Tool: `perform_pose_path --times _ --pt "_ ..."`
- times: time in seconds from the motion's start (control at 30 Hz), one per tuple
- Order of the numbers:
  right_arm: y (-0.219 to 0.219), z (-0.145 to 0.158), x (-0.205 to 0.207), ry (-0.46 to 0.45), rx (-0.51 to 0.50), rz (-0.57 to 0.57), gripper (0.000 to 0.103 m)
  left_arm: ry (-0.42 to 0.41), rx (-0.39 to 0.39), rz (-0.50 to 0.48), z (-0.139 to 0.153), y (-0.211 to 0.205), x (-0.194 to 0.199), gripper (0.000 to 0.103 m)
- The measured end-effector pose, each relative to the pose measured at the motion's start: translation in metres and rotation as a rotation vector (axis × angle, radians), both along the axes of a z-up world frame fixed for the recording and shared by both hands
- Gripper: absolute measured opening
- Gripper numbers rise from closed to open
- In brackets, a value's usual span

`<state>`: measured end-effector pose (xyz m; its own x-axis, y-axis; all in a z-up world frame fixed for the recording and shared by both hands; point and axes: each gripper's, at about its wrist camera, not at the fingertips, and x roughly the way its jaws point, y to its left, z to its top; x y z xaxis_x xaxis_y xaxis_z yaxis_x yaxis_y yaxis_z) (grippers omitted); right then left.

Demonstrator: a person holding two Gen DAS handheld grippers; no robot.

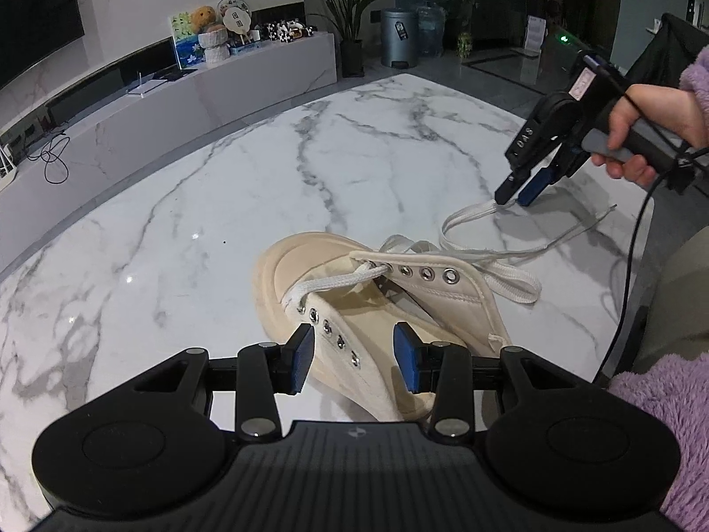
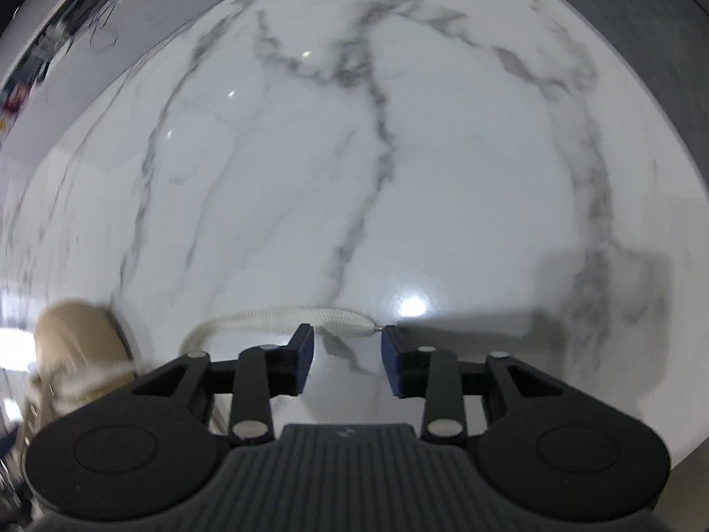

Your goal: Lace up shoes with both hands

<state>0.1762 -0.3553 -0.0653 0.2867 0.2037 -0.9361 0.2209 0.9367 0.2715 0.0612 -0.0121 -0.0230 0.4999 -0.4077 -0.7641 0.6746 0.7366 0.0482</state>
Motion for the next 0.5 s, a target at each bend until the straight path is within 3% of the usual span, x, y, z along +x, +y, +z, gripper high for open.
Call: perform_pose_path --times 0.3,0.5 --pt "0.029 0.004 0.023 -0.049 -0.037 -0.048 0.039 0.018 -0.024 0.016 -0.006 0.01 0.0 0.039" --pt "0.051 0.005 0.047 -0.095 -0.191 -0.017 0.036 0.024 -0.035 0.017 -0.006 0.015 0.0 0.04"
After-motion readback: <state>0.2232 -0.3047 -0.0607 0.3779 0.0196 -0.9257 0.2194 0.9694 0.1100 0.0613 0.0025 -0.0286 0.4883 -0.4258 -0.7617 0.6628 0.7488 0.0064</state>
